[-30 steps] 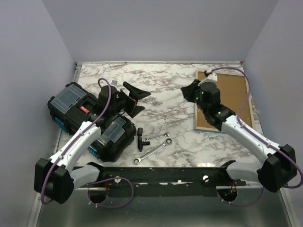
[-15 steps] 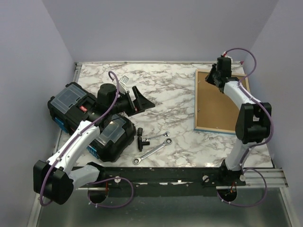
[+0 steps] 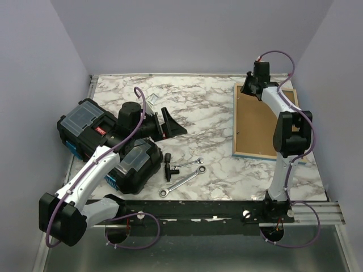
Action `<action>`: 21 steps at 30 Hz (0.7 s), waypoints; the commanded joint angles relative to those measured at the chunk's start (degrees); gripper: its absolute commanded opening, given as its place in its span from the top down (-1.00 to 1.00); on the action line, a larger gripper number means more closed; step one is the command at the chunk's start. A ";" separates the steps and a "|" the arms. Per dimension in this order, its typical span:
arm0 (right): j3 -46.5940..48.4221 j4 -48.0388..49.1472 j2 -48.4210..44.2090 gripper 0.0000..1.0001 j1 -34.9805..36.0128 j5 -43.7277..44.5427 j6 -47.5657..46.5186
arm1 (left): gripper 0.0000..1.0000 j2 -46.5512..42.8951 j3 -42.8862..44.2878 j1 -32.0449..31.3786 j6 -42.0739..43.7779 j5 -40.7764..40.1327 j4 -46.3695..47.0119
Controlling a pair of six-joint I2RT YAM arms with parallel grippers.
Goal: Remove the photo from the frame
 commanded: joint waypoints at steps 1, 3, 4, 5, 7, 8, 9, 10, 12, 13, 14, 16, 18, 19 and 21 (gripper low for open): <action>2.19 -2.53 1.87 0.99 -0.24 -0.62 -1.26 | -0.97 0.63 1.91 -0.47 1.49 2.14 0.46; 2.30 -2.64 2.33 0.99 -0.27 -0.59 -1.33 | -0.97 0.65 2.04 -0.54 1.55 2.47 0.32; 2.44 -2.67 2.53 0.99 -0.28 -0.53 -1.44 | -0.97 0.56 2.13 -0.54 1.70 2.54 0.38; 2.48 -2.69 2.89 0.99 -0.22 -0.53 -1.57 | -0.97 0.61 2.21 -0.54 1.80 2.58 0.26; 2.56 -2.60 3.31 0.99 -0.19 -0.60 -1.81 | -0.97 0.41 2.47 -0.61 2.22 2.68 0.08; 2.66 -2.58 3.52 0.99 -0.19 -0.61 -1.94 | -0.97 0.36 2.65 -0.63 2.37 2.68 -0.18; 2.66 -2.57 3.70 0.99 -0.19 -0.53 -1.96 | -0.97 0.27 2.74 -0.60 2.48 2.68 -0.33; 2.74 -2.52 3.98 0.99 -0.19 -0.53 -2.04 | -0.97 0.23 2.83 -0.62 2.50 2.61 -0.41; 2.82 -2.43 4.33 0.99 -0.19 -0.44 -2.29 | -0.97 0.04 2.79 -0.63 2.50 2.51 -0.46; 2.91 -2.35 4.58 0.99 -0.19 -0.28 -2.42 | -0.97 -0.05 2.77 -0.62 2.50 2.36 -0.45; 2.92 -2.33 4.74 0.99 -0.19 -0.26 -2.56 | -0.97 -0.07 2.75 -0.63 2.46 2.33 -0.41; 3.38 -2.46 5.20 0.99 -0.19 -0.24 -2.79 | -0.97 -0.16 2.75 -0.63 2.48 2.33 -0.34; 3.69 -2.58 5.46 0.99 -0.13 -0.19 -2.95 | -0.97 -0.24 2.82 -0.61 2.42 2.33 -0.36; 3.86 -2.88 5.54 0.99 -0.10 0.00 -3.06 | -0.97 -0.20 2.83 -0.63 2.47 2.33 -0.33; 4.15 -3.87 5.42 0.99 0.11 0.78 -3.10 | -0.97 -0.24 2.83 -0.62 2.40 2.44 -0.27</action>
